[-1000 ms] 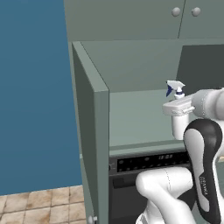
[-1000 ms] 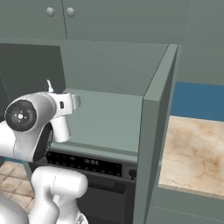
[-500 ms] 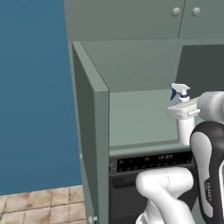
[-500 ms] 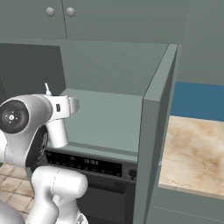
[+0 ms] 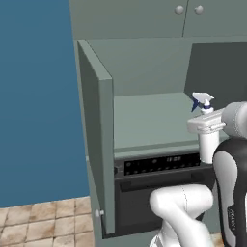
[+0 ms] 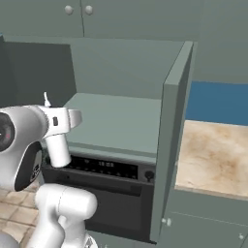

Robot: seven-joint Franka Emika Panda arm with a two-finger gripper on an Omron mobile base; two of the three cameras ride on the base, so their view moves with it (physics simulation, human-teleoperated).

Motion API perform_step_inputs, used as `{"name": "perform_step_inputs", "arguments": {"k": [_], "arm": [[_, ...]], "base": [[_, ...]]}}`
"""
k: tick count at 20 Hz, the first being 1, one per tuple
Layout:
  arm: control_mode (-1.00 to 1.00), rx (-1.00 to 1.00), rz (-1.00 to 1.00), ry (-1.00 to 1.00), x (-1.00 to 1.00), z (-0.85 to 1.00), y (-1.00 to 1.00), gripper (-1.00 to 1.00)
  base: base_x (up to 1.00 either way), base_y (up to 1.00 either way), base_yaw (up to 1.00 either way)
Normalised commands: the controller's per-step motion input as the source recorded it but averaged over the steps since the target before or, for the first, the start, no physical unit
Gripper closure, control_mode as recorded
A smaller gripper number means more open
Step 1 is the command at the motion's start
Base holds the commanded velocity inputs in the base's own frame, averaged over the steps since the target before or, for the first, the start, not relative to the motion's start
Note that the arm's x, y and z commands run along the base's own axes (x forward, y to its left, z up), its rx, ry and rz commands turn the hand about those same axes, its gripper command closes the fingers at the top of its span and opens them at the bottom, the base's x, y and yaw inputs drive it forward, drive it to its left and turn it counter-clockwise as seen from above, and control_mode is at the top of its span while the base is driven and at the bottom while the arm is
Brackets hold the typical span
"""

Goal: Move the cutting board and knife to the sink. Then move spray from the cabinet to the counter.

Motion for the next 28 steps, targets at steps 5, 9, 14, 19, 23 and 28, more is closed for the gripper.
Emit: {"name": "perform_step_inputs", "arguments": {"k": [5, 9, 14, 19, 23, 28], "arm": [[1.00, 0.00, 0.00, 0.00, 0.00, 0.00, 0.00, 1.00], [1.00, 0.00, 0.00, 0.00, 0.00, 0.00, 0.00, 1.00], [1.00, 0.00, 0.00, 0.00, 0.00, 0.00, 0.00, 1.00], [1.00, 0.00, 0.00, 0.00, 0.00, 0.00, 0.00, 1.00], [1.00, 0.00, 0.00, 0.00, 0.00, 0.00, 0.00, 1.00], [1.00, 0.00, 0.00, 0.00, 0.00, 0.00, 0.00, 1.00]], "base": [[-1.00, 0.00, -0.15], [-1.00, 0.00, -0.14], [-1.00, 0.00, -0.13], [-0.70, -0.38, -0.16], [-0.03, -0.99, -0.07], [0.01, -1.00, -0.02]]}}
